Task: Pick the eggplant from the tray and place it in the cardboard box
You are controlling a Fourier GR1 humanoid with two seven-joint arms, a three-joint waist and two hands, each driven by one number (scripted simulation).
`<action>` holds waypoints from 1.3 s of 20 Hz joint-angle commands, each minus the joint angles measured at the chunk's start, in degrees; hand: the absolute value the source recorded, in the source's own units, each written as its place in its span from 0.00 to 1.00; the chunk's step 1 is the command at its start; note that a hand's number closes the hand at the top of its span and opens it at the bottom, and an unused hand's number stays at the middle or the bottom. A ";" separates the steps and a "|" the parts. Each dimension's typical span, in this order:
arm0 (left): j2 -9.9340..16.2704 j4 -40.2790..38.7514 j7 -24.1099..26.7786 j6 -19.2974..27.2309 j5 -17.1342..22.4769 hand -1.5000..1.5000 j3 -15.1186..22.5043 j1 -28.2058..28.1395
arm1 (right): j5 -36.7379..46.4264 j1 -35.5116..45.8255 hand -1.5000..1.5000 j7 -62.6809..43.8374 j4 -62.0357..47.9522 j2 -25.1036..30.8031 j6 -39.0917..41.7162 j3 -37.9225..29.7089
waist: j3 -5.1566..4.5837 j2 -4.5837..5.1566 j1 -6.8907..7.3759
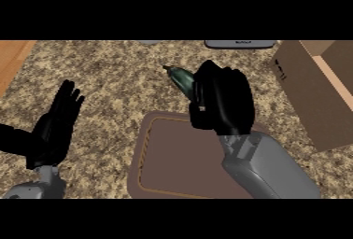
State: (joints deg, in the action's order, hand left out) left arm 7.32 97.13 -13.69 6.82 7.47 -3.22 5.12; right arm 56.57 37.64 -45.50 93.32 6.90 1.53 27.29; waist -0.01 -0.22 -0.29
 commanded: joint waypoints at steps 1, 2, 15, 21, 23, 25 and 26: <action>0.34 -2.27 0.75 -0.35 -0.19 0.50 -0.61 1.65 | 3.90 2.71 1.00 -4.93 1.68 0.13 -0.58 -5.42 | -0.02 0.15 0.01; 0.86 -0.08 1.47 -1.57 1.07 0.50 -1.27 -1.30 | 2.36 0.24 1.00 -2.55 6.09 5.21 -0.13 -8.38 | 0.00 0.00 -0.19; -1.07 -3.62 2.58 -0.64 -1.11 0.50 -0.30 1.66 | -2.61 0.98 1.00 7.21 -4.18 11.42 0.30 -26.21 | 0.00 0.28 0.46; 1.03 -0.07 -1.02 -0.71 -0.49 0.50 -1.57 2.00 | -0.83 2.03 1.00 15.67 -16.85 20.78 -3.30 -32.56 | 0.03 0.36 0.98; 0.03 2.08 -3.29 -0.80 -0.31 0.50 0.24 1.82 | 2.11 3.65 1.00 18.48 -26.56 18.68 -9.36 -31.52 | 0.04 0.53 1.61; 0.15 -3.55 1.37 -1.52 -0.48 0.50 -1.46 2.59 | 0.14 0.67 1.00 23.36 -26.44 21.91 -9.61 -33.92 | 0.02 0.45 0.72; -2.09 -1.04 1.30 0.47 -2.59 0.50 1.21 0.78 | 2.45 3.80 1.00 23.19 -32.28 20.91 -10.94 -32.71 | 0.03 0.53 1.31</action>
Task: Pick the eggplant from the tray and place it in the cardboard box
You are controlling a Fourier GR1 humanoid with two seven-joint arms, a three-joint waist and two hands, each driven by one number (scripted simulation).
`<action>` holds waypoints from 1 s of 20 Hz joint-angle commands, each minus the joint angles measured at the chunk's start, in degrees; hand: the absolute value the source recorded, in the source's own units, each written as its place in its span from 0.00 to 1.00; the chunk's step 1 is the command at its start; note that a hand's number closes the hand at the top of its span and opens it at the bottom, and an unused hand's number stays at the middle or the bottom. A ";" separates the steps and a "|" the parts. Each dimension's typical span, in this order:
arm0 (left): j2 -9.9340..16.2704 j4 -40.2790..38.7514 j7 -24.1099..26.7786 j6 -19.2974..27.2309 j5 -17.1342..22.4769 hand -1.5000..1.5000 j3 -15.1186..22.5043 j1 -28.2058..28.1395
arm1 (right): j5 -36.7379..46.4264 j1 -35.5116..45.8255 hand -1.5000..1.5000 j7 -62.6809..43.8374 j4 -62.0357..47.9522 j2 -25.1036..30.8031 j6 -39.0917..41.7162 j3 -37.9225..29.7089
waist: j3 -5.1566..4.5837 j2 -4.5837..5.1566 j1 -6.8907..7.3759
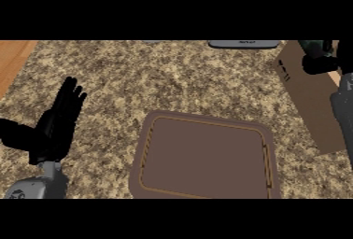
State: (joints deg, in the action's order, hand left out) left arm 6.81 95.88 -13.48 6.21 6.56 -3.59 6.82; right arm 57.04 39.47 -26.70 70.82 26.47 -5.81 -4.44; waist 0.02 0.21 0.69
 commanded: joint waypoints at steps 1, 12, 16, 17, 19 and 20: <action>0.76 -1.89 -0.38 -0.80 0.87 0.50 -1.06 2.80 | 0.65 4.60 1.00 8.06 -14.94 4.11 -4.48 -3.41 | 0.01 0.33 0.60; -0.36 0.04 -1.58 0.16 -0.34 0.50 0.61 2.65 | 2.78 5.17 0.00 9.89 -35.20 6.16 9.29 -1.27 | 0.07 0.54 1.34; -2.36 -1.86 3.73 -0.37 -1.12 0.50 1.77 -0.89 | -0.84 5.57 0.00 20.73 -41.09 8.47 -2.11 -7.26 | 0.13 0.76 1.49; -1.15 -1.30 0.58 -0.09 -0.78 0.50 0.94 1.76 | -0.91 6.77 0.00 21.23 -40.94 7.84 -4.12 -7.59 | 0.11 0.51 1.08; 0.39 -3.04 4.35 -2.07 0.39 0.50 -1.24 -0.44 | -3.98 5.41 0.00 25.73 -36.47 7.92 -10.06 -10.38 | 0.12 0.45 0.85; -0.21 -1.82 1.06 -1.01 -0.12 0.50 0.06 2.09 | -4.77 5.74 0.00 27.74 -36.81 7.71 -12.75 -11.42 | 0.18 0.51 0.91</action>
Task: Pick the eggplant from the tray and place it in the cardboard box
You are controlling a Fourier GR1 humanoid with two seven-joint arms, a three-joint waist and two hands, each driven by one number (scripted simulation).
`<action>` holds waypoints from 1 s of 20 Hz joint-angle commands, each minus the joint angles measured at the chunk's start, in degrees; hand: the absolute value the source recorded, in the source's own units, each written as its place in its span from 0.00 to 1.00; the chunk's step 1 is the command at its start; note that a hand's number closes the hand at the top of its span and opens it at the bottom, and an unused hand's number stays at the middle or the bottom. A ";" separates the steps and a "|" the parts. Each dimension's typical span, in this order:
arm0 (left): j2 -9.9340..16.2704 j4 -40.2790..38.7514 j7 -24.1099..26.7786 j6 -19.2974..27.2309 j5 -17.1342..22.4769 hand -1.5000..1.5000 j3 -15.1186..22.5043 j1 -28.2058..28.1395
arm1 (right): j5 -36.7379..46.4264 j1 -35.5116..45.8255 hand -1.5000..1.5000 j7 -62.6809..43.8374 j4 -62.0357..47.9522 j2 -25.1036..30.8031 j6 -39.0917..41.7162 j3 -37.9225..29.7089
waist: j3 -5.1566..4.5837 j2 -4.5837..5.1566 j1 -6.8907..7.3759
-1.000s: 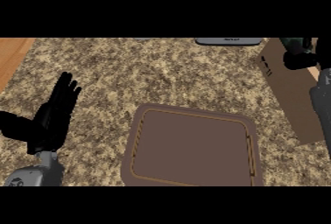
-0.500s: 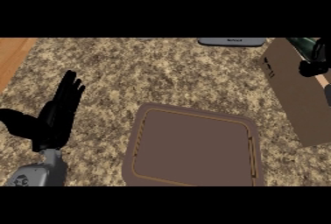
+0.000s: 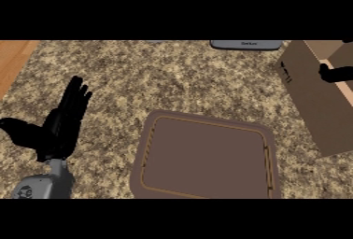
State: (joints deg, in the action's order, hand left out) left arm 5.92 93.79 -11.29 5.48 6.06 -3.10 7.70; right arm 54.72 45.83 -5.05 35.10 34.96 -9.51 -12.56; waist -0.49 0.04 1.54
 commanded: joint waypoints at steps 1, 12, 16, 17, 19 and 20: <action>-0.49 -0.98 0.78 -0.12 0.32 0.50 -0.14 -0.07 | -3.43 -0.03 0.00 7.70 0.90 -1.85 -12.14 -4.04 | 0.69 0.71 0.05; 1.24 0.81 -1.70 -0.30 0.66 0.50 -1.42 -0.71 | -27.79 6.90 0.00 12.44 1.53 -5.22 -5.34 -21.85 | 0.59 0.00 -1.33; 1.24 -1.96 0.35 0.12 0.28 0.50 -2.50 1.04 | -35.78 1.95 0.00 20.33 0.28 -2.22 -0.16 -28.04 | 0.58 0.25 -1.71; 2.41 -0.32 -0.03 -1.62 2.21 0.50 -3.80 -1.78 | -37.11 0.78 0.00 18.14 2.80 -0.82 1.86 -28.75 | 0.52 -0.17 -1.97; 0.72 1.87 -2.14 0.70 -0.30 0.50 -0.97 -0.55 | -39.45 -0.20 0.00 22.39 -1.43 2.57 4.07 -31.04 | 0.60 0.20 -1.17; -0.61 -1.01 0.01 0.57 -0.45 0.50 -0.45 -0.51 | -40.16 -1.51 0.00 21.99 0.55 0.71 3.31 -30.55 | 0.53 0.07 -1.55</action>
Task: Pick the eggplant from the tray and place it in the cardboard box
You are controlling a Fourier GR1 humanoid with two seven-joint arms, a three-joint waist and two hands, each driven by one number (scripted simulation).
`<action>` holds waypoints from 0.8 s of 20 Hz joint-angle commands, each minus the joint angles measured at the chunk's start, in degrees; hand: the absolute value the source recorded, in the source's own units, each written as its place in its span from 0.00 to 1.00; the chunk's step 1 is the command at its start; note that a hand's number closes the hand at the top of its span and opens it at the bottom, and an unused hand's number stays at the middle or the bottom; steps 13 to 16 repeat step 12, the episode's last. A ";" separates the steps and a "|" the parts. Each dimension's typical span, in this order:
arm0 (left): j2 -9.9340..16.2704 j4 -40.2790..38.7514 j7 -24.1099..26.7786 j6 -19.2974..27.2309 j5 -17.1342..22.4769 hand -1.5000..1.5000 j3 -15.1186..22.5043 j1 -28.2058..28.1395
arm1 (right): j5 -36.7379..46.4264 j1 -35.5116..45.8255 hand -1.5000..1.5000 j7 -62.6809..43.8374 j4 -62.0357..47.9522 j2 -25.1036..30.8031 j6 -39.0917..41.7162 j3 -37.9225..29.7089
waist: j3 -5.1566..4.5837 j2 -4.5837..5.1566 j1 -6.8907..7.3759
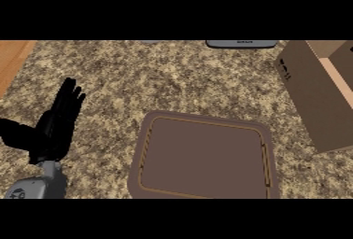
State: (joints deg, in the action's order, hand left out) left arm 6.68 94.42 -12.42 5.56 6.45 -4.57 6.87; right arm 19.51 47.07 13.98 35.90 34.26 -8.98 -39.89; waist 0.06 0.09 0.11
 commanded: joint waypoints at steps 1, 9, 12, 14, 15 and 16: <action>0.51 -0.47 2.58 -1.51 0.73 0.50 -0.93 -1.67 | -6.13 -3.57 0.00 5.35 -1.78 3.71 2.54 -5.36 | 0.00 0.12 0.26; -1.36 0.39 0.85 0.11 -1.22 0.50 1.32 -1.61 | -12.23 -9.09 0.00 12.51 -5.38 7.23 6.44 -6.75 | -0.02 0.04 0.20; -1.20 0.57 -2.12 1.09 -0.82 0.50 0.61 1.21 | -13.55 -10.54 0.00 13.21 -3.06 4.92 4.48 -4.98 | -0.04 -0.05 0.01; -1.20 0.57 -2.12 1.09 -0.82 0.50 0.61 1.21 | -13.55 -10.54 0.00 13.21 -3.06 4.92 4.48 -4.98 | -0.04 -0.05 0.01; -1.20 0.57 -2.12 1.09 -0.82 0.50 0.61 1.21 | -13.55 -10.54 0.00 13.21 -3.06 4.92 4.48 -4.98 | -0.04 -0.05 0.01; -1.20 0.57 -2.12 1.09 -0.82 0.50 0.61 1.21 | -13.55 -10.54 0.00 13.21 -3.06 4.92 4.48 -4.98 | -0.04 -0.05 0.01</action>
